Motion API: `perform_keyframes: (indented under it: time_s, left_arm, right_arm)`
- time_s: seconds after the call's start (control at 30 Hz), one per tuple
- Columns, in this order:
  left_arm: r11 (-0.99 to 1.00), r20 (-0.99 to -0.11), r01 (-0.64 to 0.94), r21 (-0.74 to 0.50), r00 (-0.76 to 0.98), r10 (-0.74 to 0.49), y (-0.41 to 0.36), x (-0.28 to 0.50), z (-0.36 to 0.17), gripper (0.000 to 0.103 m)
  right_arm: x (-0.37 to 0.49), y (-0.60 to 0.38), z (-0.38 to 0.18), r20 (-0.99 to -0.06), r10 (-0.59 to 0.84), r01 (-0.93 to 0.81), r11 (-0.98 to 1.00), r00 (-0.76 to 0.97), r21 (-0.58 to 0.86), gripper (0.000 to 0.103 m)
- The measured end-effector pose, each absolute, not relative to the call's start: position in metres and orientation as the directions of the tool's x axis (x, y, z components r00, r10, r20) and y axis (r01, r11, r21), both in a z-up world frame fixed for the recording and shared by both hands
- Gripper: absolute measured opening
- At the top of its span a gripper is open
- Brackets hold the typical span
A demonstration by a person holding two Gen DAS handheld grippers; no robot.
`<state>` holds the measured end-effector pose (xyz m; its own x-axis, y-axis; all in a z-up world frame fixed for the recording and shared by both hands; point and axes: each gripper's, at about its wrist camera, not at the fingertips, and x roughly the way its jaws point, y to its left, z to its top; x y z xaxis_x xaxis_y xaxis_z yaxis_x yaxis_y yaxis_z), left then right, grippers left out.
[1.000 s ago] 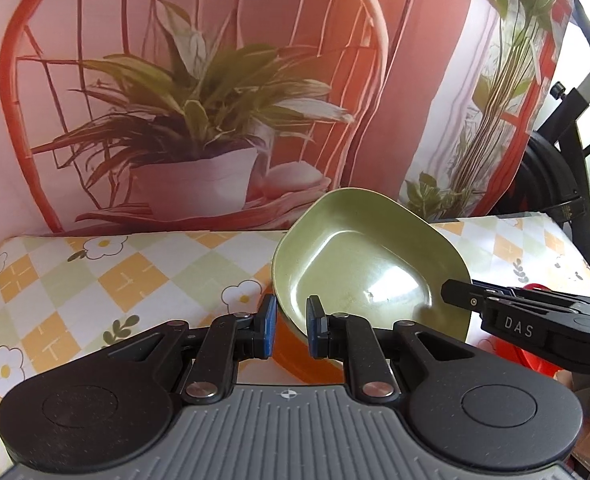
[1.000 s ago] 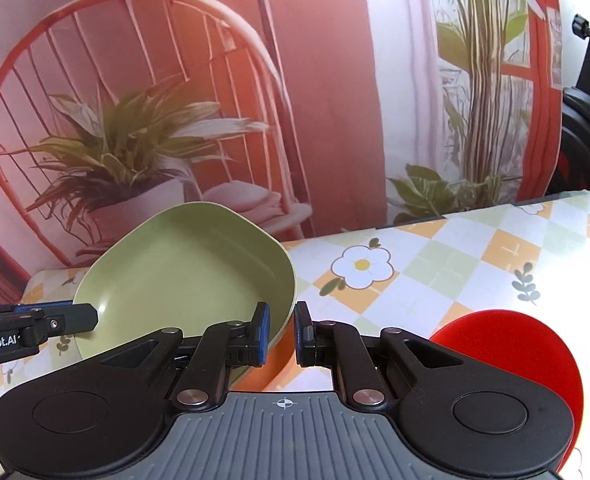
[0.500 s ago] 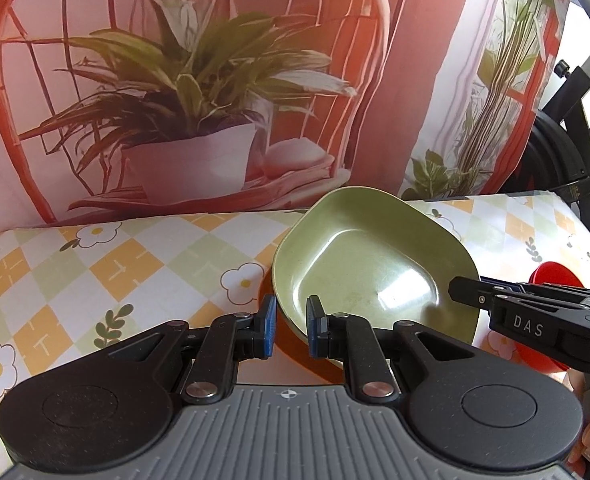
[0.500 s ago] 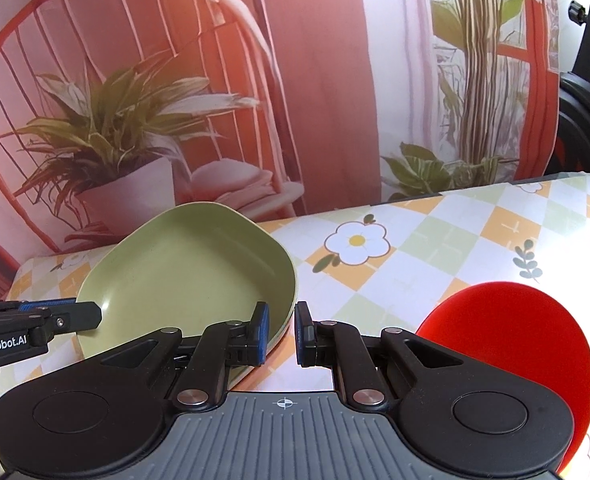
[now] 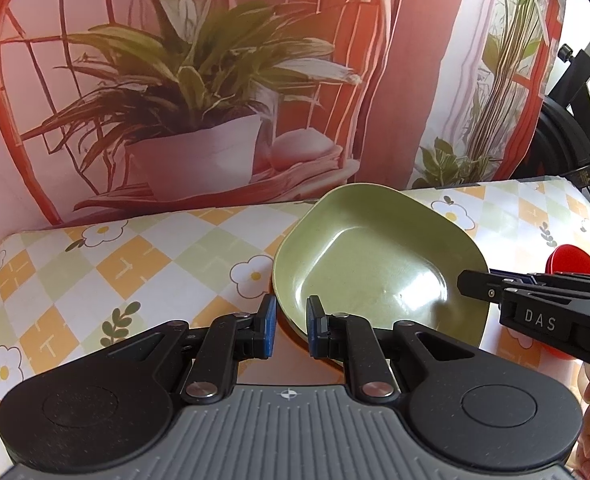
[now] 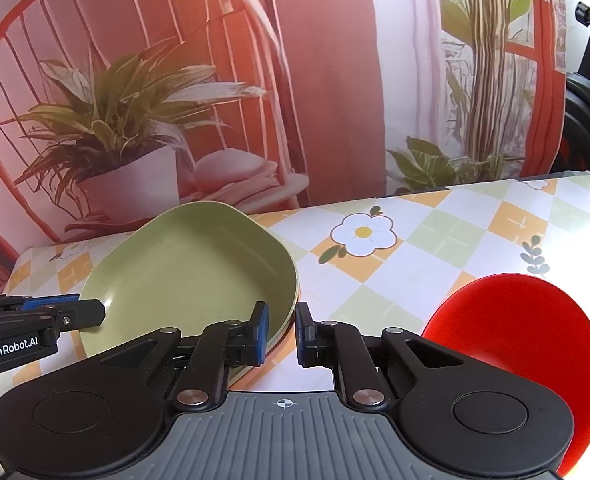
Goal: Organize plates and bowls
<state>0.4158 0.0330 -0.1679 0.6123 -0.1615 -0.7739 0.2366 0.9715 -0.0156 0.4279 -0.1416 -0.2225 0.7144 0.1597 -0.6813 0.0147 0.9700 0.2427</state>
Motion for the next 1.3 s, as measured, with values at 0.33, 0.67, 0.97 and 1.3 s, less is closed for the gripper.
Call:
perform_keyframes:
  time_s: [0.33,0.67,0.97,1.3]
  left_arm:
    - [0.971,-0.785,0.24,-0.015,0.599,-0.16,0.034,0.414,-0.172,0.018]
    - [0.971,-0.789,0.239,-0.031,0.59,-0.171,0.037,0.411,-0.171,0.019]
    - [0.971,-0.791,0.237,-0.019,0.59,-0.159,0.034,0.403,-0.173,0.021]
    - [0.976,-0.781,0.216,-0.023,0.606,-0.153,0.039,0.394,-0.159,0.023]
  right_arm:
    - [0.429,-0.141,-0.222,-0.68,0.151,0.005,0.975,0.718,0.222,0.012]
    - [0.426,-0.14,-0.221,-0.679,0.13,0.008,0.98,0.722,0.197,0.012]
    - [0.417,-0.137,-0.215,-0.672,0.133,-0.005,0.982,0.729,0.189,0.013]
    - [0.403,-0.131,-0.201,-0.65,0.138,-0.034,0.985,0.747,0.169,0.013]
